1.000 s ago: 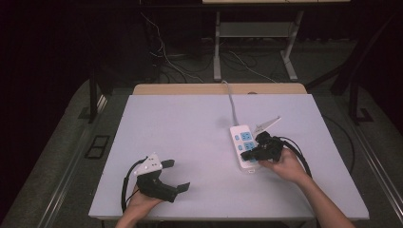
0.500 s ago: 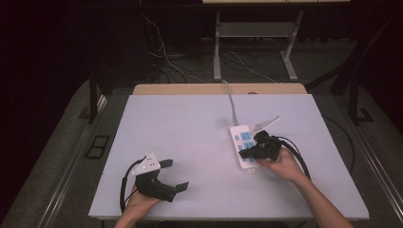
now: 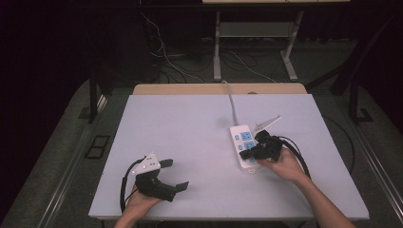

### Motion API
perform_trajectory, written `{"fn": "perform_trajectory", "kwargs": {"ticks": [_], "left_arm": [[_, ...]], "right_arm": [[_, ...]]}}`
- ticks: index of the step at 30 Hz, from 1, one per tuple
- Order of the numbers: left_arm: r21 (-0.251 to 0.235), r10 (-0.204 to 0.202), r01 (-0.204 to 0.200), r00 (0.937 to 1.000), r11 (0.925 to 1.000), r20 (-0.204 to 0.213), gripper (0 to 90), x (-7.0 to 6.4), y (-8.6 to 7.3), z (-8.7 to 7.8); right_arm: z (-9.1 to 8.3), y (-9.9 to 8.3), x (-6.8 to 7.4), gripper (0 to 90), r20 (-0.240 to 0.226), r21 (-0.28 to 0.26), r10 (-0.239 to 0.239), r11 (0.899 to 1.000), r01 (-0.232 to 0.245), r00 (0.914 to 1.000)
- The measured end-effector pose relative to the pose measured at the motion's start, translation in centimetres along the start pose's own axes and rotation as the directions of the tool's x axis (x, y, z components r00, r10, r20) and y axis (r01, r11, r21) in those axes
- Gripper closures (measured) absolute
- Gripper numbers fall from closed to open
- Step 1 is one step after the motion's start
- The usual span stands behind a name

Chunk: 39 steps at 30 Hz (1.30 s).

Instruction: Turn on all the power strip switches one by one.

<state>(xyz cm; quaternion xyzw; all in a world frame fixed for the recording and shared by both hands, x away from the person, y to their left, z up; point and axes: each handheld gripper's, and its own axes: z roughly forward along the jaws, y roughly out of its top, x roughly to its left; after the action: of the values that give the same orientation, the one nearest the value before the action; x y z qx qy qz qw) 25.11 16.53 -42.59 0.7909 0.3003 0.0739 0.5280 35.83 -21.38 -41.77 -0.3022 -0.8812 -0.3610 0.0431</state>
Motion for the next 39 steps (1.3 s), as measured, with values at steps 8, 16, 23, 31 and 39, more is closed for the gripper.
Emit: {"fn": "perform_trajectory", "kwargs": {"ticks": [8,16,23,31,39], "left_arm": [[-0.001,0.000,0.000,1.0000,1.0000,-0.001,0.0,0.0,0.0,0.0],[-0.003,-0.002,0.002,1.0000,1.0000,-0.002,0.0,0.0,0.0,0.0],[-0.002,-0.001,0.001,1.0000,1.0000,-0.002,0.0,0.0,0.0,-0.1],[0.000,-0.002,0.002,1.0000,1.0000,-0.004,0.0,0.1,0.0,-0.1],[0.001,-0.002,0.002,1.0000,1.0000,-0.003,0.0,0.1,0.0,-0.1]], "right_arm": [[-0.7,0.2,0.1,89.9,-0.001,-0.003,-0.006,1.000,0.006,1.0000],[-1.3,1.2,0.1,89.8,-0.001,-0.004,-0.023,1.000,0.023,0.9997],[-1.5,1.9,-0.3,89.8,0.007,0.010,-0.029,1.000,0.029,0.9996],[-1.3,2.2,-0.8,89.8,0.007,0.020,-0.027,0.999,0.027,0.9996],[-0.8,2.6,-1.5,89.8,0.009,0.029,-0.018,0.999,0.018,0.9998]]}}
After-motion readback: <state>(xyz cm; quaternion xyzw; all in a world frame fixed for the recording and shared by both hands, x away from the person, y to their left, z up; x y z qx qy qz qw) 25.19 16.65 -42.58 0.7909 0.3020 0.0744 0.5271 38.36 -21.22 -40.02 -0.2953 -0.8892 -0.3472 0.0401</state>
